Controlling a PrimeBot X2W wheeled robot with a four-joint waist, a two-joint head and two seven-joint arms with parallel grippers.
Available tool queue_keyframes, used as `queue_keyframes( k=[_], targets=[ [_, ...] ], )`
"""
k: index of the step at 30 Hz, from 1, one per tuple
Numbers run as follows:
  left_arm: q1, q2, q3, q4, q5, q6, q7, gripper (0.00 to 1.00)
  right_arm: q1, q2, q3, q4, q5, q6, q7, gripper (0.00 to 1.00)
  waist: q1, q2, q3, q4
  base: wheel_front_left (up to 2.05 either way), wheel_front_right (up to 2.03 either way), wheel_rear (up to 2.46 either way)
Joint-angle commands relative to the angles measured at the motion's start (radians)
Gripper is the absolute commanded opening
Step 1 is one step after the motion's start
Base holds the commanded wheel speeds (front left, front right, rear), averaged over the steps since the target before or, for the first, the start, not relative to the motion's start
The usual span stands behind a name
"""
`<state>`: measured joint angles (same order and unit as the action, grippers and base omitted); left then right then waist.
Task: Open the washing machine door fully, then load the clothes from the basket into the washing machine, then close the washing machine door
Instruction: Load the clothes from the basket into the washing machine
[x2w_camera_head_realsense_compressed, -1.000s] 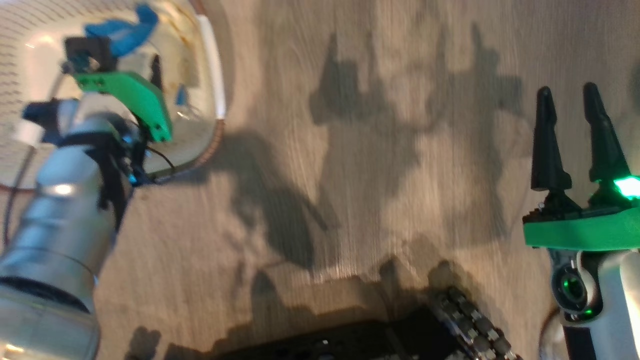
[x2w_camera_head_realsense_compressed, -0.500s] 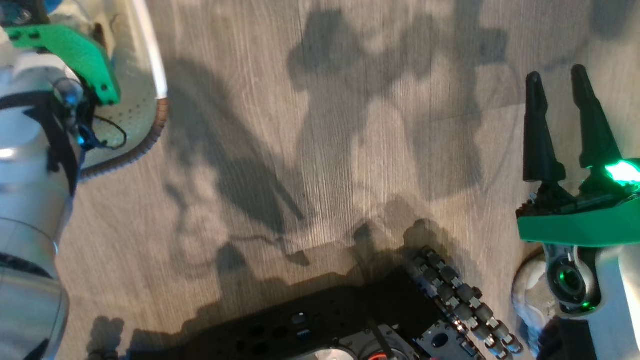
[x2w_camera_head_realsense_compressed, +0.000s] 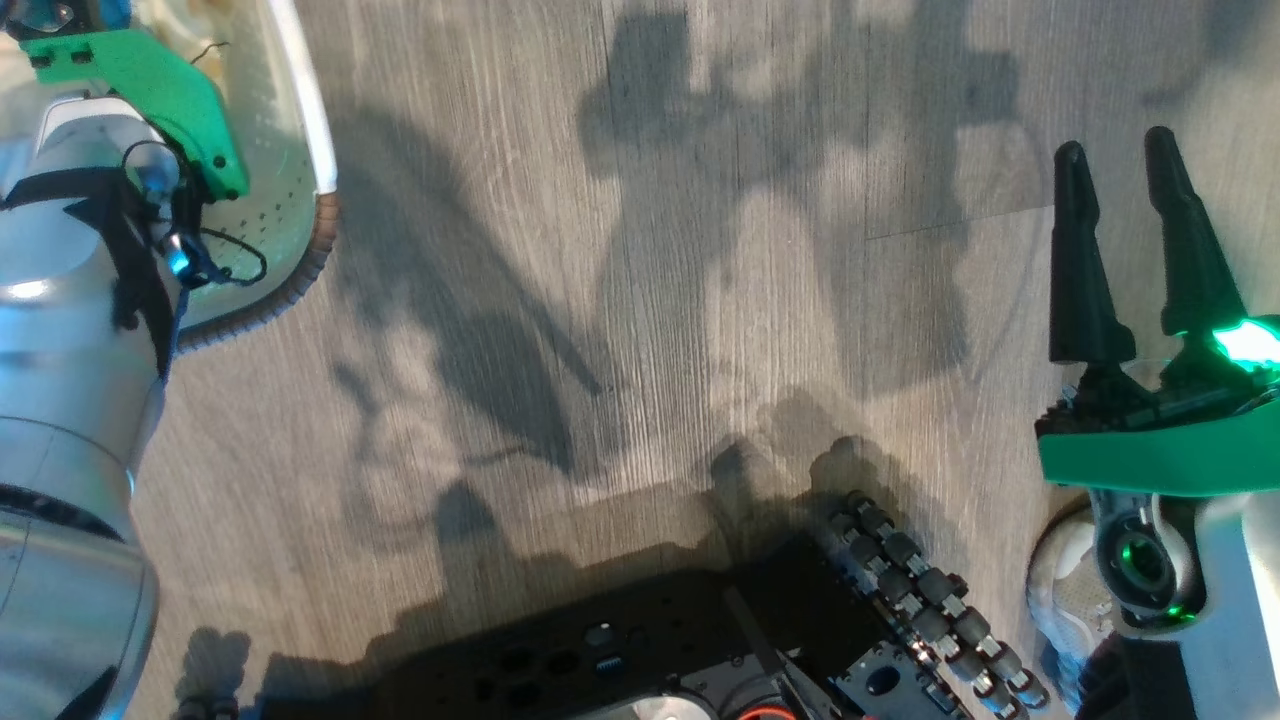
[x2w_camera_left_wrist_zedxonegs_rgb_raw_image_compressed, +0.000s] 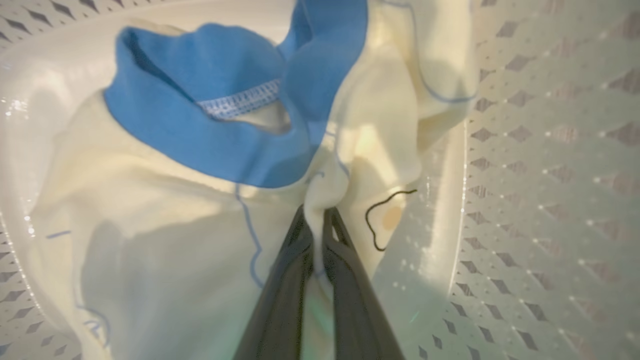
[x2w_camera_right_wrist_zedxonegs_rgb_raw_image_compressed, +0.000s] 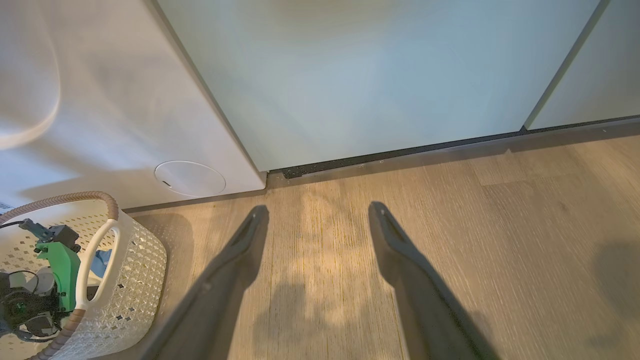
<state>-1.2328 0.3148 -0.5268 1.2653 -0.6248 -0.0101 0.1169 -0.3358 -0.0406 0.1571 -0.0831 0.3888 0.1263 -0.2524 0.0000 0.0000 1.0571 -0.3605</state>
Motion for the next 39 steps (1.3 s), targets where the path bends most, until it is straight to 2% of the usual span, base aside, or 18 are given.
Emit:
queue_keyframes(
  k=[1, 7, 20, 26, 29, 35, 36, 39],
  targets=[
    [0.018, 0.032, 0.008, 0.004, 0.002, 0.009, -0.009, 0.0, 0.042, -0.01, 0.006, -0.025, 0.007, 0.004, -0.009, 1.0, 0.0, 0.0, -0.001, 0.0, 0.0, 0.0, 0.0],
    [0.02, 0.026, 0.01, 0.0, 0.001, 0.031, -0.097, 0.0, 0.03, -0.01, -0.012, -0.023, 0.008, 0.004, -0.009, 1.0, 0.0, 0.0, -0.013, 0.016, 0.0, 0.0, 0.0],
    [0.048, -0.034, 0.02, -0.027, -0.014, 0.049, -0.312, 0.0, 0.026, -0.01, -0.087, -0.021, -0.031, 0.004, -0.009, 1.0, 0.0, 0.0, -0.096, 0.106, 0.0, 0.0, 0.0],
    [0.091, -0.057, 0.042, -0.076, -0.026, 0.063, -0.371, 0.0, 0.034, -0.015, -0.131, -0.019, -0.056, 0.004, -0.009, 1.0, 0.0, 0.0, -0.154, 0.149, 0.0, 0.0, 0.0],
    [0.124, -0.058, 0.061, -0.14, -0.02, 0.082, -0.377, 0.0, 0.041, -0.019, -0.152, -0.017, -0.065, 0.004, -0.009, 1.0, 0.0, 0.0, -0.188, 0.171, 0.0, 0.0, 0.0],
    [0.265, -0.042, 0.142, -0.402, 0.039, 0.143, -0.378, 0.0, 0.058, -0.026, -0.182, -0.012, -0.079, 0.004, -0.009, 1.0, 0.0, 0.0, -0.258, 0.204, 0.0, 0.0, 0.0],
    [0.265, -0.042, 0.142, -0.402, 0.039, 0.143, -0.378, 0.0, 0.058, -0.026, -0.182, -0.012, -0.079, 0.004, -0.009, 1.0, 0.0, 0.0, -0.258, 0.204, 0.0, 0.0, 0.0],
    [0.358, -0.046, 0.187, -0.542, 0.079, 0.168, -0.378, 0.0, 0.069, -0.029, -0.192, -0.005, -0.088, 0.004, -0.009, 1.0, 0.0, 0.0, -0.297, 0.217, 0.0, 0.0, 0.0]
  ],
)
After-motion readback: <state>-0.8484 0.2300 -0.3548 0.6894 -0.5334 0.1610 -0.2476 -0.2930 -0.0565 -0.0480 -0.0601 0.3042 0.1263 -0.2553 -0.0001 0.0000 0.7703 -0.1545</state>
